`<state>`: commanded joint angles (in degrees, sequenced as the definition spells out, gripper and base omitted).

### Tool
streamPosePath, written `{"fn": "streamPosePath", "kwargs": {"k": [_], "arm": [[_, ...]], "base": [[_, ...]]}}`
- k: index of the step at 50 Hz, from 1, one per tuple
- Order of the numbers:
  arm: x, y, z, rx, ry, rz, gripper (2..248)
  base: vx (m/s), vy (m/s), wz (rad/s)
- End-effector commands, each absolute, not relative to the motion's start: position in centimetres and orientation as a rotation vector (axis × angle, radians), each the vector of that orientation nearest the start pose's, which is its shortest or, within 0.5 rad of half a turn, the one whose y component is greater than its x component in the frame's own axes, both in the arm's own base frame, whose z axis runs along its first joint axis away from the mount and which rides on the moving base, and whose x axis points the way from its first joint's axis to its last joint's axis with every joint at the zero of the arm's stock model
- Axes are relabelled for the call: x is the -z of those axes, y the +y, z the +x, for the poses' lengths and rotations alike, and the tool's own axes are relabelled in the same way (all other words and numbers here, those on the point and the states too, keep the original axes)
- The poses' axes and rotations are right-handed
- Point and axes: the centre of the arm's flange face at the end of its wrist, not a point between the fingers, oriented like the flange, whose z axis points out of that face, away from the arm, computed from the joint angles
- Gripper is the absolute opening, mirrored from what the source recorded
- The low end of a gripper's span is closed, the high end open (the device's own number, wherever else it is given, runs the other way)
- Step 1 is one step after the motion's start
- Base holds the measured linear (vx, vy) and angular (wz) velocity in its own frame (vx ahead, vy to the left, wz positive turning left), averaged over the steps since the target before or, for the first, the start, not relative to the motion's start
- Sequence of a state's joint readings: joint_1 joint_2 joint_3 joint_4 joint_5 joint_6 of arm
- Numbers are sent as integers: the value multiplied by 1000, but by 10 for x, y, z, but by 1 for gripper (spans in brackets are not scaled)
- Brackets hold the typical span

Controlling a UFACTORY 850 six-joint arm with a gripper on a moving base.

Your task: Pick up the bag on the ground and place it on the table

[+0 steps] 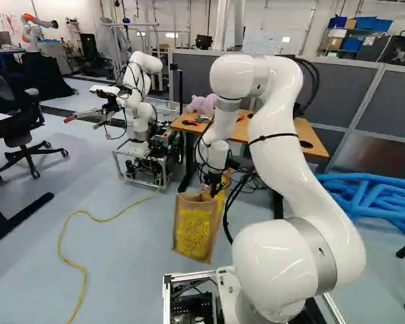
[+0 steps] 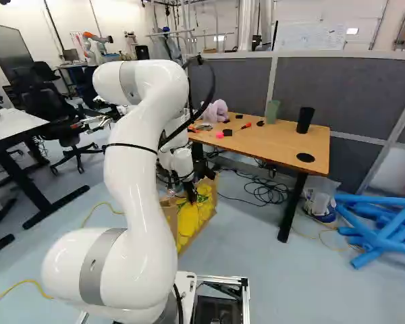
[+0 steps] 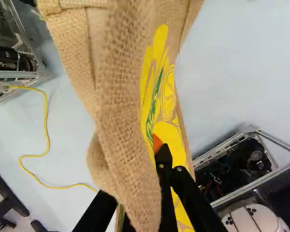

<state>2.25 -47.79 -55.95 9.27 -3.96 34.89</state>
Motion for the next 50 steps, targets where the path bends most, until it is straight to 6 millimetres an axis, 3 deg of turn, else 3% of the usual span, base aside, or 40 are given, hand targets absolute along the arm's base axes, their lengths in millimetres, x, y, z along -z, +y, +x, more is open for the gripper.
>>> {"fn": "streamPosePath", "kwargs": {"k": [17, 50], "arm": [[-161, 22, 491, 13, 1161, -2880, 32], [-211, 23, 476, 70, 1244, -2806, 32]], "base": [[0, 0, 0], [0, 0, 0]]}}
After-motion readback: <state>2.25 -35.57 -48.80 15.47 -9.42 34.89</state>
